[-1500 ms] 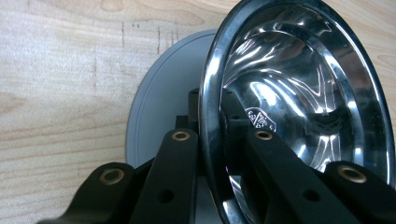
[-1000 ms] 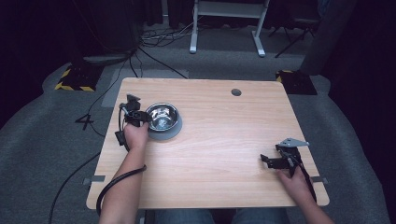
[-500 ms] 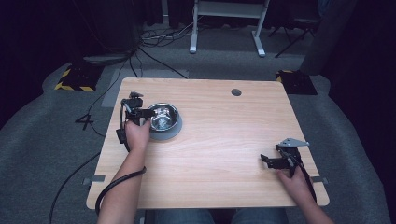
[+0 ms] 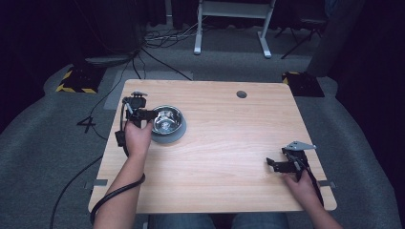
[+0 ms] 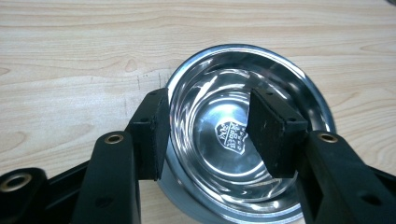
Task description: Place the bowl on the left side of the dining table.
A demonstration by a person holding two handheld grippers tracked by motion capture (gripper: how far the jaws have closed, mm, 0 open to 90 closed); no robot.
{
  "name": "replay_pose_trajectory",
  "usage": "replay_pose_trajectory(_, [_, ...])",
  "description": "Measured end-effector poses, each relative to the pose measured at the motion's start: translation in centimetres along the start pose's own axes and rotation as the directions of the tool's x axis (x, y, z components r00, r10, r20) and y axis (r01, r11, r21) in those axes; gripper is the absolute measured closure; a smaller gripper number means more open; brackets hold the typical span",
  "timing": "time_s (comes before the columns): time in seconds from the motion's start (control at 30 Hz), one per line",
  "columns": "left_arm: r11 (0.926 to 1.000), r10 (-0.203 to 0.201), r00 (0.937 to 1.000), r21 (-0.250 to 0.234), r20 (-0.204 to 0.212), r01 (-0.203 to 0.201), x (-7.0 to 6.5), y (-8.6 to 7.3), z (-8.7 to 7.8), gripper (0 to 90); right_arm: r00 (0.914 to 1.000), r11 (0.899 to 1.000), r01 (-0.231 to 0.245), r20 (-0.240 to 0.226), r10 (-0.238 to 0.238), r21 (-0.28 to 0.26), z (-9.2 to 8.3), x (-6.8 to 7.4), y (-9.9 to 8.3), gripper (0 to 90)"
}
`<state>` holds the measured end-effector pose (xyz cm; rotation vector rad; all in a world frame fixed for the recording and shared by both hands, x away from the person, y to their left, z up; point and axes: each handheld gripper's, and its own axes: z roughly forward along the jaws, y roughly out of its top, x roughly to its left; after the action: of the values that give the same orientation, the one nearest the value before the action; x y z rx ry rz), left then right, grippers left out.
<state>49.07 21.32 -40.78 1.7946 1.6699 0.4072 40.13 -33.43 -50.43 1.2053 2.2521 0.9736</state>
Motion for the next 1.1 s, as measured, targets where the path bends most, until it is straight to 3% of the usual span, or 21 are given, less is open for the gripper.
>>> replay_pose_trajectory(0.3, [0.9987, 0.048, 0.9981, -0.021, 0.039, -0.047, -0.4, -0.9, -2.6, 48.7, 1.0000, 1.000, 0.006, 0.006, -0.006, 0.002, 0.0, -0.1, 0.0, 12.5])
replay_pose_trajectory(0.43, [0.9982, 0.054, 0.9952, -0.028, 0.081, -0.052, -0.5, -2.0, -4.1, 48.5, 1.0000, 1.000, 0.007, 0.006, -0.007, 0.002, 0.0, -0.1, 0.0, 12.5])
replay_pose_trajectory(0.53, [0.9971, 0.075, 0.9909, -0.024, 0.112, -0.073, -0.4, -2.7, -4.9, 48.0, 1.0000, 1.000, 0.006, 0.006, -0.006, 0.002, 0.0, -0.1, 0.0, 12.5])
replay_pose_trajectory(0.6, [0.9955, 0.092, 0.9848, -0.034, 0.148, -0.088, -0.5, -3.2, -5.3, 47.0, 1.0000, 1.000, 0.007, 0.006, -0.007, 0.002, 0.0, -0.1, 0.0, 12.5])
replay_pose_trajectory(0.7, [0.9931, 0.117, 0.9814, -0.028, 0.153, -0.114, -0.5, -4.2, -6.0, 46.6, 1.0000, 1.000, 0.006, 0.006, -0.006, 0.002, 0.0, -0.1, 0.0, 12.5])
replay_pose_trajectory(0.97, [0.9956, 0.090, 0.9751, -0.046, 0.203, -0.082, 0.4, -6.6, -7.9, 46.4, 1.0000, 1.000, 0.006, 0.006, -0.006, 0.002, 0.0, -0.1, 0.0, 12.5])
replay_pose_trajectory(1.1, [0.9940, 0.108, 0.9719, -0.041, 0.209, -0.101, 0.3, -7.7, -8.4, 45.7, 0.9999, 1.000, 0.008, 0.006, -0.008, 0.001, 0.0, -0.1, 0.0, 12.5])
